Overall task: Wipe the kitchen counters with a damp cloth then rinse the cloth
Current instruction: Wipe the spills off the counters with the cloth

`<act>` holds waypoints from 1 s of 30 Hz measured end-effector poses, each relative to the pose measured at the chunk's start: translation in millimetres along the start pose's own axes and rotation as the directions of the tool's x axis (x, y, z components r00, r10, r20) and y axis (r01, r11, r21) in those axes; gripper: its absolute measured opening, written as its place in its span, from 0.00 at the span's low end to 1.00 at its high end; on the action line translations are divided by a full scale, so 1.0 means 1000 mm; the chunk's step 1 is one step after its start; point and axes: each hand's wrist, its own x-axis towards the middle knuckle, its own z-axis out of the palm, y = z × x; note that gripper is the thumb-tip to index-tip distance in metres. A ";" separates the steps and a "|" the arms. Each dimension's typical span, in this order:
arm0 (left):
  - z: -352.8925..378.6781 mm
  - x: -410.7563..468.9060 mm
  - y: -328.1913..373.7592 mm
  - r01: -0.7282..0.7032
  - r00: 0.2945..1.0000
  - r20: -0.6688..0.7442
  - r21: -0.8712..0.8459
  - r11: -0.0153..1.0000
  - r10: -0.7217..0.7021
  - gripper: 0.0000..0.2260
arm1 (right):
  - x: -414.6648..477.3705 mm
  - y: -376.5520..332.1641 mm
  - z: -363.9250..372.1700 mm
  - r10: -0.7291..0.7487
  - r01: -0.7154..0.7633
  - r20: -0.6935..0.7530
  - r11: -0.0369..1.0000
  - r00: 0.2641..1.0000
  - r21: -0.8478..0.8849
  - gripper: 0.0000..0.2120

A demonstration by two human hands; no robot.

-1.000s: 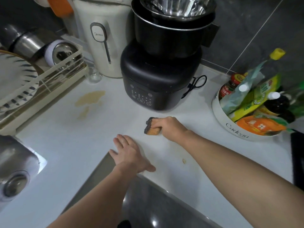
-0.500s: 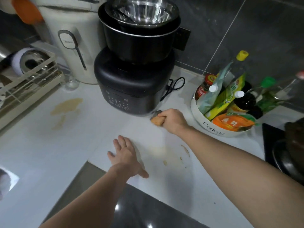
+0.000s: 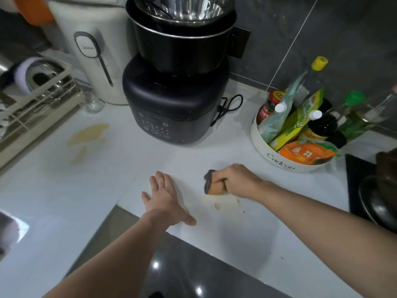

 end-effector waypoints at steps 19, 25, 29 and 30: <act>-0.031 0.008 0.030 -0.139 0.985 -0.055 0.306 0.942 0.164 0.49 | -0.011 -0.007 0.015 0.424 -0.276 -0.332 0.870 0.843 0.408 0.18; -0.040 0.056 0.072 -0.412 0.899 -0.063 0.212 0.886 0.433 0.31 | 0.016 0.011 -0.004 0.430 -0.157 -0.560 0.870 0.708 0.468 0.17; -0.044 0.086 0.087 -0.346 0.937 0.049 0.238 0.907 0.345 0.48 | 0.048 0.023 0.005 0.355 -0.284 -0.451 0.933 0.819 0.219 0.15; -0.042 0.089 0.089 -0.330 0.944 0.069 0.233 0.915 0.323 0.52 | 0.058 0.030 0.010 0.350 -0.325 -0.461 0.936 0.816 0.134 0.15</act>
